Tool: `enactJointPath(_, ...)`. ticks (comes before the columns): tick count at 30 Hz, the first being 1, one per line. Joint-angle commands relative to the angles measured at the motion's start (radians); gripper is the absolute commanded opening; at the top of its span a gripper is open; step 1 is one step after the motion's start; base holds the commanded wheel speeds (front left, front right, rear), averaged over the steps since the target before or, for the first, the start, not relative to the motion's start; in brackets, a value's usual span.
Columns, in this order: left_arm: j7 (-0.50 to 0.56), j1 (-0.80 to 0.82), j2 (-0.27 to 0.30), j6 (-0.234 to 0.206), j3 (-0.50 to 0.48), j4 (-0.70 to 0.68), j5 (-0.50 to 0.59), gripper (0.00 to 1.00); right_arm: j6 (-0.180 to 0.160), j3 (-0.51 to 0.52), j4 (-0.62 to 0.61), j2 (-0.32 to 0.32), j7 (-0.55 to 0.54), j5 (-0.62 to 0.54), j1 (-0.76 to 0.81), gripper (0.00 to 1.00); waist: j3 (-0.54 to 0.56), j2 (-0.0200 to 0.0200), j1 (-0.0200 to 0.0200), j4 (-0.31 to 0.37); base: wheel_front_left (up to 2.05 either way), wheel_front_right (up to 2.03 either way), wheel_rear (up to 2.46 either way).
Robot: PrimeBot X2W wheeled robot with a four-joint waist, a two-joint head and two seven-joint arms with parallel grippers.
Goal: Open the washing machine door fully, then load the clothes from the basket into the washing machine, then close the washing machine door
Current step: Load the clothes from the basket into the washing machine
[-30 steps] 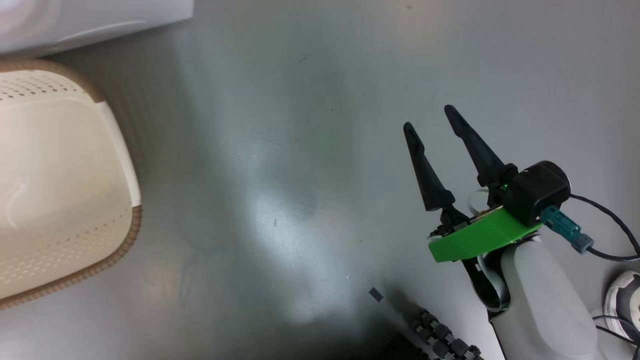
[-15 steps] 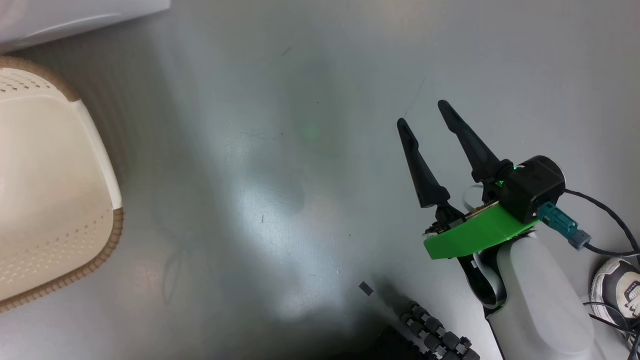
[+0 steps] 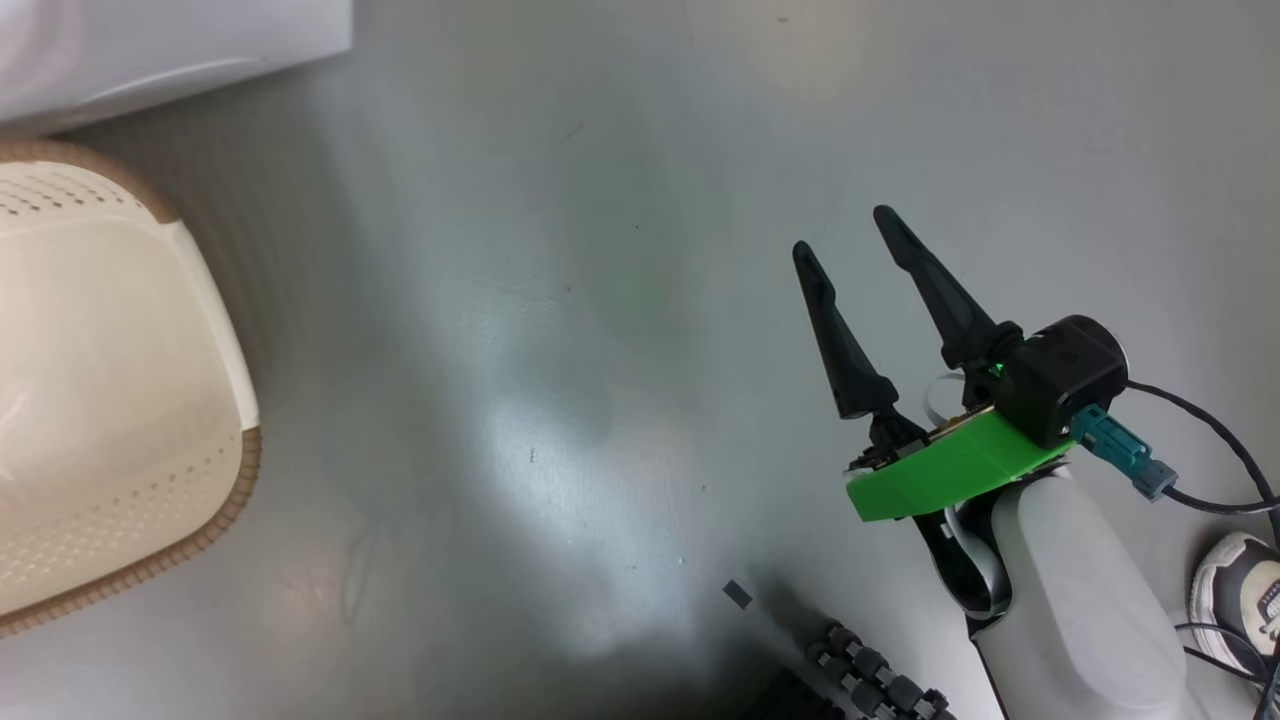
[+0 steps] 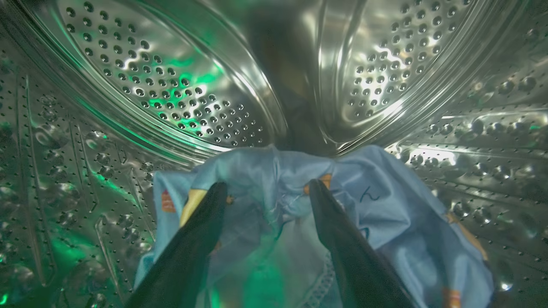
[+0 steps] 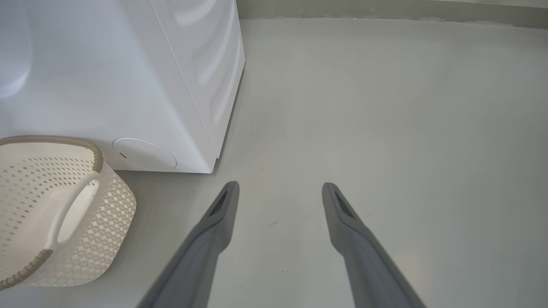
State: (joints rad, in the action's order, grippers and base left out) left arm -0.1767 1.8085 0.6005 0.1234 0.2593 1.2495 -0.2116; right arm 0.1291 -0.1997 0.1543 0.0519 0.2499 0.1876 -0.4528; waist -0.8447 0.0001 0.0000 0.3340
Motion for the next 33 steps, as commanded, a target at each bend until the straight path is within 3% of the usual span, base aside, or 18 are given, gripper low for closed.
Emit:
enactJointPath(1, -0.016, -0.006, 0.027, 0.003, 0.003, -0.015, -0.019, 1.0, 0.002, -0.015, -0.015, -0.002, 0.012, -0.004, 0.036, 1.0, 0.017, -0.0001, 0.0, -0.009, 0.0, 0.0, 0.0)
enactJointPath(17, -0.064, -0.174, -0.039, 0.007, 0.033, -0.003, -0.117, 1.0, 0.002, 0.027, -0.009, -0.002, 0.012, -0.068, 0.052, 1.0, 0.118, -0.0001, 0.0, -0.091, 0.0, 0.0, 0.0)
enactJointPath(33, -0.079, -0.555, -0.054, 0.007, 0.134, -0.171, -0.369, 1.0, 0.002, 0.046, 0.019, 0.021, 0.012, -0.091, 0.088, 1.0, 0.303, -0.0001, 0.0, -0.184, 0.0, 0.0, 0.0)
